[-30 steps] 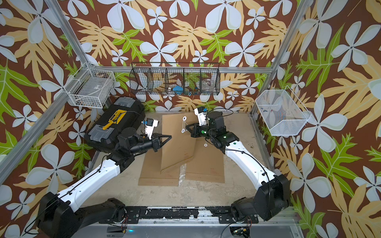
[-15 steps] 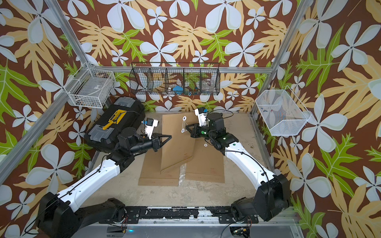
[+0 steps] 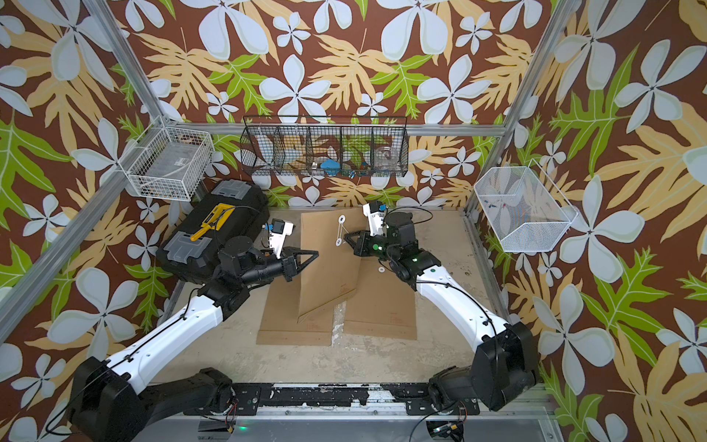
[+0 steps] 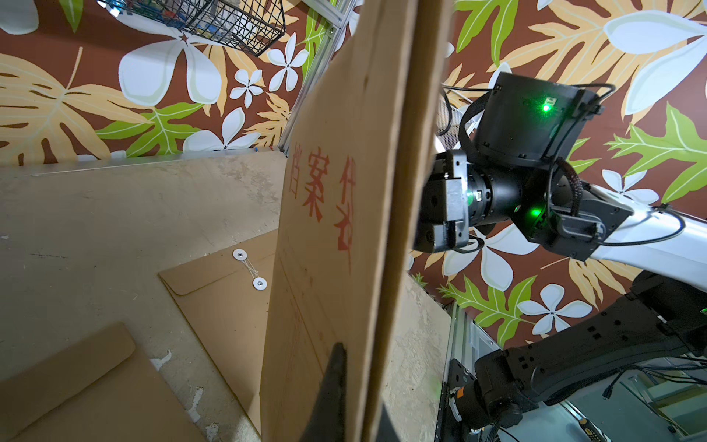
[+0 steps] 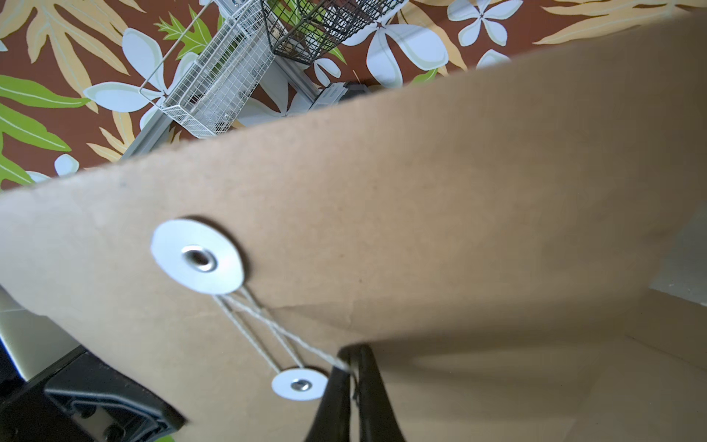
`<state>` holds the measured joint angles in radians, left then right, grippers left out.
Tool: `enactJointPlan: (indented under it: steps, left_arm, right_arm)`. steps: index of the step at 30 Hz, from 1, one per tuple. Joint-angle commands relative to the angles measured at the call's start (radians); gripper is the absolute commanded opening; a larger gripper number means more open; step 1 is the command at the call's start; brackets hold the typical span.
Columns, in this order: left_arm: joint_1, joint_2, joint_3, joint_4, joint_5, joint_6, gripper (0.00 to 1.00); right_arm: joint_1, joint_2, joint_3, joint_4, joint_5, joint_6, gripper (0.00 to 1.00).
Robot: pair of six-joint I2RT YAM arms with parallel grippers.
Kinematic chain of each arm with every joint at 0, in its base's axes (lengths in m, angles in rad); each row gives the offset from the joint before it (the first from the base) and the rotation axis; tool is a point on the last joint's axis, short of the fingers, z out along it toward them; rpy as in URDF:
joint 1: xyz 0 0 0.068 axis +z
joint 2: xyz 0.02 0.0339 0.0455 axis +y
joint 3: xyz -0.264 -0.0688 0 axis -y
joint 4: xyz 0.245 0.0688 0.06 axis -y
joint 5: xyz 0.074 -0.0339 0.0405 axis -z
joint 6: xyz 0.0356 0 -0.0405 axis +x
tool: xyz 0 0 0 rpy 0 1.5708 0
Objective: Close the mouth of the file bag
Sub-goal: Close the file bag.
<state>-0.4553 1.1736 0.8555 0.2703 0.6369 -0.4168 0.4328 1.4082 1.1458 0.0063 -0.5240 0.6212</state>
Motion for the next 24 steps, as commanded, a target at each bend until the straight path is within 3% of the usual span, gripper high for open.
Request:
enactJointPlan:
  steps: [1,5,24]
  left_arm:
    - [0.001,-0.002,0.011,0.050,0.012,0.003,0.00]
    - [0.001,0.003,0.017,0.048,0.012,0.001,0.00]
    - [0.000,0.001,0.033,0.040,0.017,0.003,0.00]
  right_arm:
    - [0.001,-0.005,-0.001,0.023,0.008,0.009,0.09]
    - [0.001,-0.009,-0.003,0.028,0.010,0.009,0.00]
    - [0.027,-0.017,0.039,-0.064,0.122,-0.081,0.00]
